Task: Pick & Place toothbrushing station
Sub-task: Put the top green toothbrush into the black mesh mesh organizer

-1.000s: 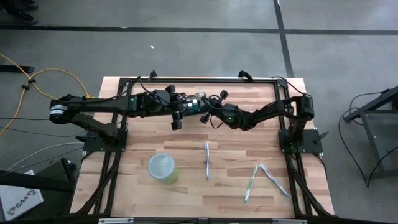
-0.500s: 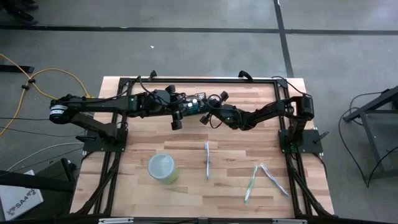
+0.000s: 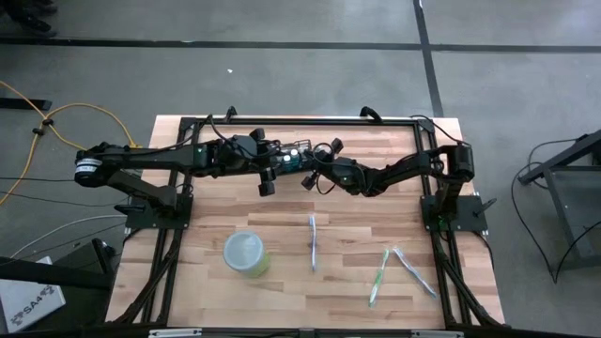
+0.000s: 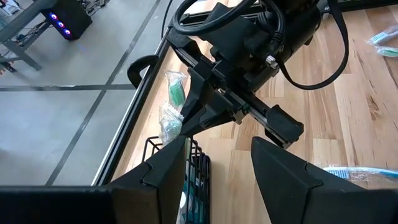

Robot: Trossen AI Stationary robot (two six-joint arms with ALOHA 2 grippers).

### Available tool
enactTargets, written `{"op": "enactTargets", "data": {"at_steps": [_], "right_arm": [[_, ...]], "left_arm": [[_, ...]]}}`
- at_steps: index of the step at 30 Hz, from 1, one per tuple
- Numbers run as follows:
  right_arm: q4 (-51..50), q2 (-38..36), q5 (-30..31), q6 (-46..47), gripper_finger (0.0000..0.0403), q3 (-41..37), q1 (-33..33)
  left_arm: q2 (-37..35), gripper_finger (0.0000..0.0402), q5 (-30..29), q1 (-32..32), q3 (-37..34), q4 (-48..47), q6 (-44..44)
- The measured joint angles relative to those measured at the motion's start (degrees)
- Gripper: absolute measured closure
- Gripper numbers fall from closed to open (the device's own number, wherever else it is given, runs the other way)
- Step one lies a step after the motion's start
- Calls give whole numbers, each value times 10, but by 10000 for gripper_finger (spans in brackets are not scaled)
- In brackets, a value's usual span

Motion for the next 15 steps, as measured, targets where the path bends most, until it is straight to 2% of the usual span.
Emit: {"op": "enactTargets", "data": {"at_steps": [12,15], "right_arm": [[17,-1,-19,-27,396,0,0],[17,-1,-20,-22,382,0,0]], "left_arm": [[0,228,0,0,0,0,0],[0,228,0,0,0,0,0]]}}
